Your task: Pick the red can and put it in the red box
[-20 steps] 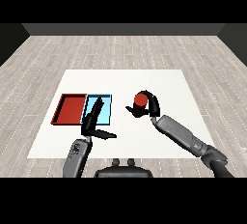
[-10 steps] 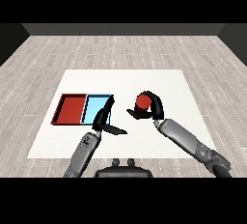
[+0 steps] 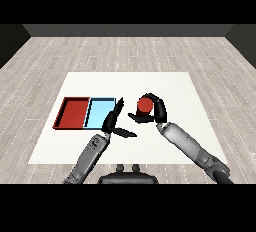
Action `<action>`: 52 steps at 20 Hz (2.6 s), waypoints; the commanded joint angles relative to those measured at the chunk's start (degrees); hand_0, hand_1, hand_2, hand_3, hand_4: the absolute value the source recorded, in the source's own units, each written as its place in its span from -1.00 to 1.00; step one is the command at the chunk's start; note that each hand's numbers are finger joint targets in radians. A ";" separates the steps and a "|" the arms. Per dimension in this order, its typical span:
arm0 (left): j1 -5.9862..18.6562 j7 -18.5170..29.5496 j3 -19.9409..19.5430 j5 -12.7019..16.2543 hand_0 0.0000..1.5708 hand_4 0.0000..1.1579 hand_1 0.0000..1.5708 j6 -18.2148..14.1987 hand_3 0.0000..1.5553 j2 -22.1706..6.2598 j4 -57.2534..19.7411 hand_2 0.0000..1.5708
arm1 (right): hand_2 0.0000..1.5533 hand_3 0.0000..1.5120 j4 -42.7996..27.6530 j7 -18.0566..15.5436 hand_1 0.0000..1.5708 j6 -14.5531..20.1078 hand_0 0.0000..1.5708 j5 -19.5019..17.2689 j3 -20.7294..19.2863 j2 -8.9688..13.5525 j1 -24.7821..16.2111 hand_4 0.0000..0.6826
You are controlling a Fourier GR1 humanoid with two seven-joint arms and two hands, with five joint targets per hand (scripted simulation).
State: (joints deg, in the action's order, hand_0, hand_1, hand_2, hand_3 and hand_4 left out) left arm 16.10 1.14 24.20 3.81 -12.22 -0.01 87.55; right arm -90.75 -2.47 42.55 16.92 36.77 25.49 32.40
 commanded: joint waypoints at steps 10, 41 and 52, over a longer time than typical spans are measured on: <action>1.54 0.01 -3.18 4.17 -1.00 -1.00 -1.00 1.14 -1.00 -1.45 -3.03 -1.00 | 0.83 0.81 -1.03 4.50 0.85 -7.65 0.85 -10.93 -6.05 -10.43 -1.76 0.67; 5.65 -2.73 -0.46 3.40 1.00 0.26 1.00 -15.99 0.72 -0.02 -9.35 0.91 | 0.85 0.83 0.25 8.66 0.90 -14.61 0.90 -22.50 -7.90 -25.47 0.69 0.57; 5.73 1.16 -4.68 7.70 1.00 0.66 1.00 -13.05 0.87 -0.57 -6.81 0.96 | 0.82 0.81 4.74 4.15 0.81 -11.86 0.81 -20.57 -5.85 -25.49 -1.40 0.50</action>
State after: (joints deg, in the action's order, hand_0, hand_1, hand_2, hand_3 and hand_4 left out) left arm 19.67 0.63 24.28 9.49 -27.94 -0.68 79.93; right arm -89.10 1.85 30.26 -4.45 30.77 -0.01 30.53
